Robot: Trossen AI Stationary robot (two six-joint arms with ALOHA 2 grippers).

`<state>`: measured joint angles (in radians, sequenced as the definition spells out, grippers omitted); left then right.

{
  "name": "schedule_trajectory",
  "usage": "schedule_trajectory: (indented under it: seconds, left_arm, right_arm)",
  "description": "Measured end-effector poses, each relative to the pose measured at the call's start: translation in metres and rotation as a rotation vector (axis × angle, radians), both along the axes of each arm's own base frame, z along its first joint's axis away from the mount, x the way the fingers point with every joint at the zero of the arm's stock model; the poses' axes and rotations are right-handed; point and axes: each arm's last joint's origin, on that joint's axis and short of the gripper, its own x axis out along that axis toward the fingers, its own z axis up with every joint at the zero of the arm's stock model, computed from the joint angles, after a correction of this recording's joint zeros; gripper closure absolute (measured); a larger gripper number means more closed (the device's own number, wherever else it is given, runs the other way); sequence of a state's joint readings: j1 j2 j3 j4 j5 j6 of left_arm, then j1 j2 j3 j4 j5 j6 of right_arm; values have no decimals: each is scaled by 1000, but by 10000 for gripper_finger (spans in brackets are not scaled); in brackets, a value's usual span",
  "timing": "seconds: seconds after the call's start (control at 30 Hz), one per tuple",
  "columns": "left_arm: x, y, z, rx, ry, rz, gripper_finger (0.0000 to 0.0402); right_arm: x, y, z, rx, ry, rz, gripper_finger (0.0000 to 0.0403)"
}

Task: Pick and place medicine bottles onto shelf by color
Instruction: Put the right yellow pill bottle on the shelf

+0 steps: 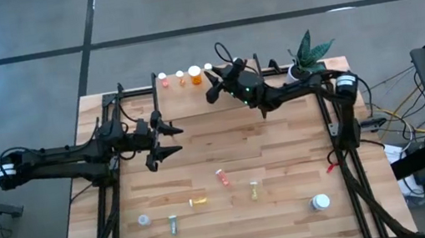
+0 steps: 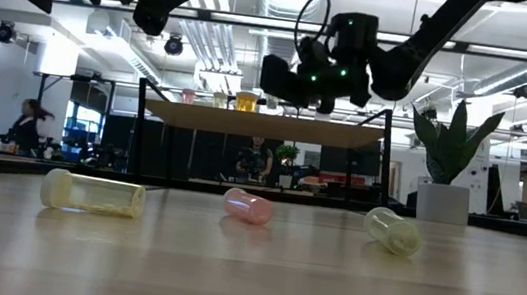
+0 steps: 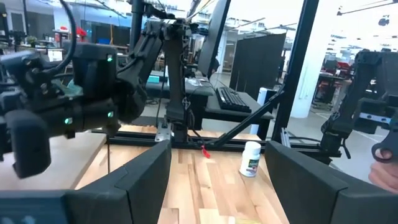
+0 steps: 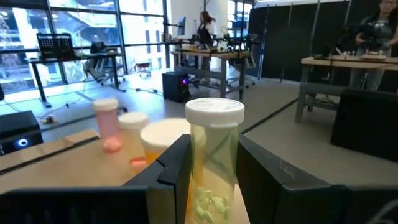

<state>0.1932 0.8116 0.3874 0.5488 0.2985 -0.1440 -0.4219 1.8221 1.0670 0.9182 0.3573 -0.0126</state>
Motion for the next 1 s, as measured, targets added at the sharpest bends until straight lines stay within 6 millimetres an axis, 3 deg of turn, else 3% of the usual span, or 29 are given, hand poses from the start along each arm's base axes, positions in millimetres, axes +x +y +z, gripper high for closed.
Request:
schedule_trajectory:
  seconds: [0.53,1.0]
  left_arm:
    - [0,0,1,4,-11,2,157]
    - [0,0,1,1,-9,1,157]
  right_arm:
    - [-1,16,-13,12,36,34,300]
    - [-4,33,-15,-13,-32,25,300]
